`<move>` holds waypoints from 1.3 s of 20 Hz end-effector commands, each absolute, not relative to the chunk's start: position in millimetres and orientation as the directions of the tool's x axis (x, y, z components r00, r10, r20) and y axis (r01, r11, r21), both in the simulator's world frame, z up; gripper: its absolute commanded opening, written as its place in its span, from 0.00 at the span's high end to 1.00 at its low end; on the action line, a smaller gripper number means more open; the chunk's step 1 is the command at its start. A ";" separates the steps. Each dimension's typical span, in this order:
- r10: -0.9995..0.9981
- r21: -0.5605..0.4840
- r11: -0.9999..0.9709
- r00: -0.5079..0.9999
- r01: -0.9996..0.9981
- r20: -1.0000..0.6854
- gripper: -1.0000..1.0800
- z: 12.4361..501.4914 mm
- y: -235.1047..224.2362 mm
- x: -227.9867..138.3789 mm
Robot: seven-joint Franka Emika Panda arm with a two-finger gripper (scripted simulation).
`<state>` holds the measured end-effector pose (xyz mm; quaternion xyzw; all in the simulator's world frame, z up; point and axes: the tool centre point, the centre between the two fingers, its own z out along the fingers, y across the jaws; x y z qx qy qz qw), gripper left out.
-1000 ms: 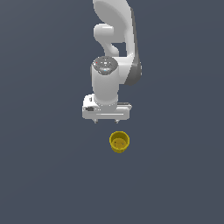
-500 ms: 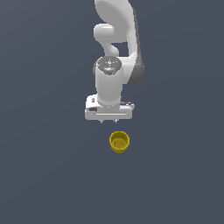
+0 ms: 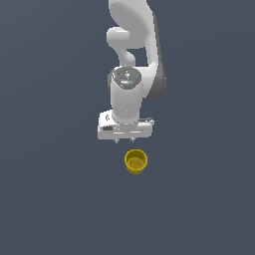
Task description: Pick up the object and move it to a goal position.
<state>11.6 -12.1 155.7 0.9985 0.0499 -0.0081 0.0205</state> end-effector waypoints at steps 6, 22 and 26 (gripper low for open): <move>0.226 0.059 -0.972 0.972 0.230 -0.064 0.38 150.2 -4.2 30.4; 0.581 0.068 -0.789 0.777 0.611 -0.243 0.38 128.5 18.4 81.2; 0.646 0.056 -0.725 0.706 0.687 -0.290 0.38 122.7 23.0 90.3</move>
